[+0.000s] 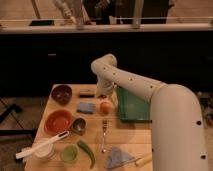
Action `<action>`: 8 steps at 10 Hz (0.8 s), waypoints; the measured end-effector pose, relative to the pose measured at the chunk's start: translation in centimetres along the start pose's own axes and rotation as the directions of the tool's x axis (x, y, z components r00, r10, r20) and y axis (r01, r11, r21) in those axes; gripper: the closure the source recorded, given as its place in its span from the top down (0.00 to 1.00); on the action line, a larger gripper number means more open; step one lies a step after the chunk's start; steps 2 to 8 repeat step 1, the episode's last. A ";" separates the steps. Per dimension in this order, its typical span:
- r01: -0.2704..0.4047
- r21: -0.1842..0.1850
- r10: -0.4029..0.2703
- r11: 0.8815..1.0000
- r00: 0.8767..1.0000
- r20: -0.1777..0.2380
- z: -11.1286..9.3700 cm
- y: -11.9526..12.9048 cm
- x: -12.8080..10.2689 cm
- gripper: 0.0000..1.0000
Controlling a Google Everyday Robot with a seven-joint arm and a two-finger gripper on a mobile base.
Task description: Place apple in table surface
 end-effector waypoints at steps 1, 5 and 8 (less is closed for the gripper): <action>0.000 0.000 0.000 1.000 1.000 0.000 0.0 0.0 0.0 0.80; 0.000 0.000 0.000 1.000 1.000 0.000 0.0 0.0 0.0 0.80; 0.000 0.000 0.000 1.000 1.000 0.000 0.0 0.0 0.0 0.80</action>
